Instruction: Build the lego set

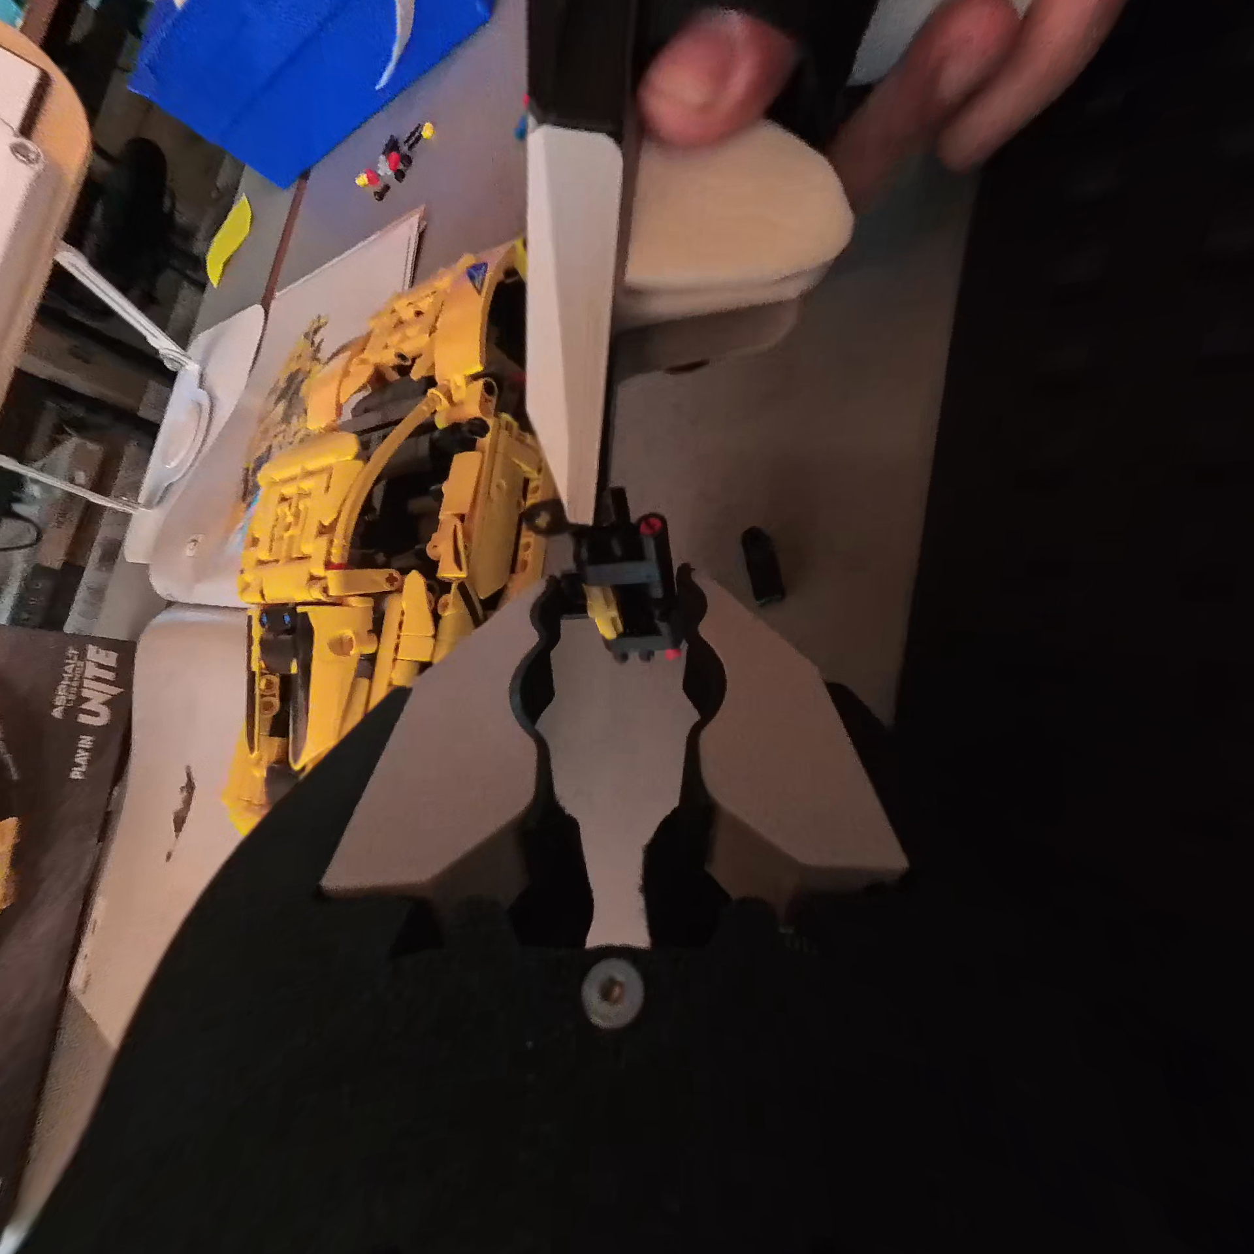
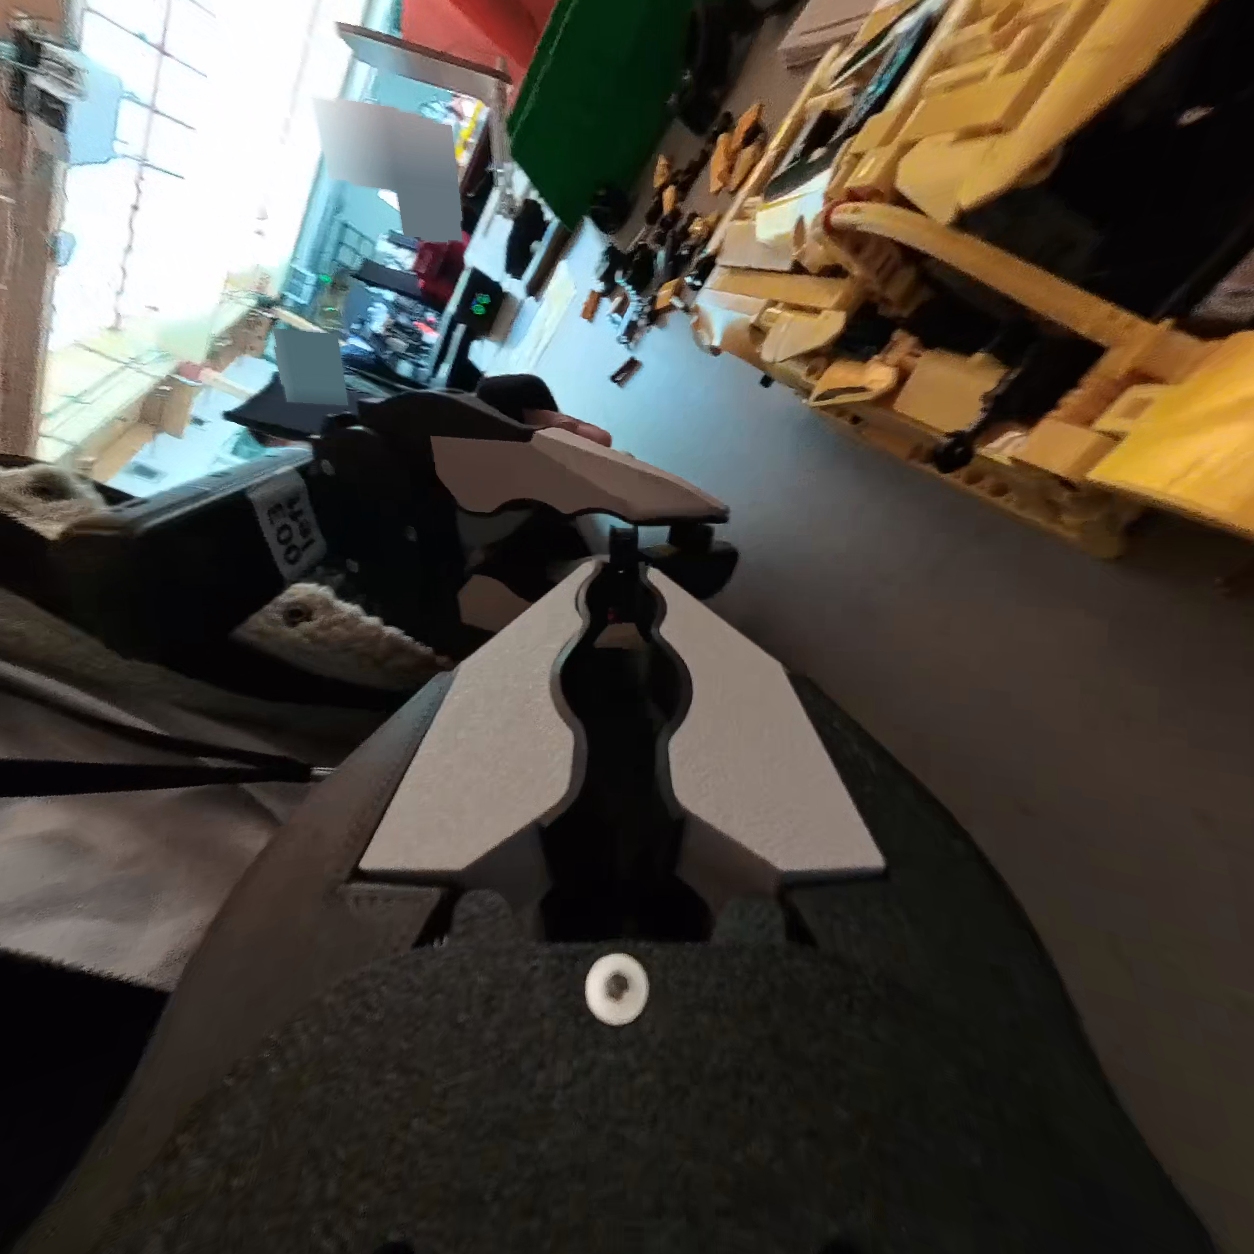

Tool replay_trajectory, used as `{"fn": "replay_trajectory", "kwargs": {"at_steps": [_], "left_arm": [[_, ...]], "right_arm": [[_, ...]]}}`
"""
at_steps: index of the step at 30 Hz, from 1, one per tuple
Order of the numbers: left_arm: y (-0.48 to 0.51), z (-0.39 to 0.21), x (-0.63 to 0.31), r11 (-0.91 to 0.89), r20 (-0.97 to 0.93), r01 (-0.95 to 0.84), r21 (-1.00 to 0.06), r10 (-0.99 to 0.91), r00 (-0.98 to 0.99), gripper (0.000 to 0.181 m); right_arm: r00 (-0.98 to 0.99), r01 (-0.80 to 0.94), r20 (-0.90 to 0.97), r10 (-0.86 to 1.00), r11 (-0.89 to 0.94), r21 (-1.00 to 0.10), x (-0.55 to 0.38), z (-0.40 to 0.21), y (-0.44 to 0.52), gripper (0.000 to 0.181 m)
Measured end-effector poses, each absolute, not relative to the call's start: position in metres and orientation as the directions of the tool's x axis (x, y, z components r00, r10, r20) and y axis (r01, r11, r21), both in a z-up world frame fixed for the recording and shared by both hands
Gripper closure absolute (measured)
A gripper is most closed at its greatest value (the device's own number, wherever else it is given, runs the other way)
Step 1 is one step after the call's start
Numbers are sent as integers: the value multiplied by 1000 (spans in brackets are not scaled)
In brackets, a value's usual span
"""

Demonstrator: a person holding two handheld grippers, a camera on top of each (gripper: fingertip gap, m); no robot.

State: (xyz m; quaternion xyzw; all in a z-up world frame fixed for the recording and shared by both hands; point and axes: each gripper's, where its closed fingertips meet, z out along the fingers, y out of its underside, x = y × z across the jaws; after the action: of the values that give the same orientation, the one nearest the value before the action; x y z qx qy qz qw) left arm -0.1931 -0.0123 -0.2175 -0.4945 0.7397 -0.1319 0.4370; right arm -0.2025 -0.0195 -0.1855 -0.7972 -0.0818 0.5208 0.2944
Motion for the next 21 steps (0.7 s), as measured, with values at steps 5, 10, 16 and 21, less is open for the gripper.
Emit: {"fn": "replay_trajectory", "kwargs": {"at_steps": [5,10,16,21], "left_arm": [[-18,-222,-191,450,-459,-612,-651,-875,-156,147],[-14,-233,-193,416,-424,-648,-638,-892,-155,146],[-17,-235,-188,439,-431,-638,-632,-884,-182,146],[-18,-230,-187,446,-442,-616,-649,-881,-172,145]], "right_arm": [[483,-197,-791,375,-834,-516,-193,-199,-21,175],[506,-237,-793,340,-829,-507,-185,-203,-14,175],[461,-316,-811,361,-787,-530,-177,-193,-10,176],[420,-357,-826,376,-768,-531,-173,-185,-11,176]]}}
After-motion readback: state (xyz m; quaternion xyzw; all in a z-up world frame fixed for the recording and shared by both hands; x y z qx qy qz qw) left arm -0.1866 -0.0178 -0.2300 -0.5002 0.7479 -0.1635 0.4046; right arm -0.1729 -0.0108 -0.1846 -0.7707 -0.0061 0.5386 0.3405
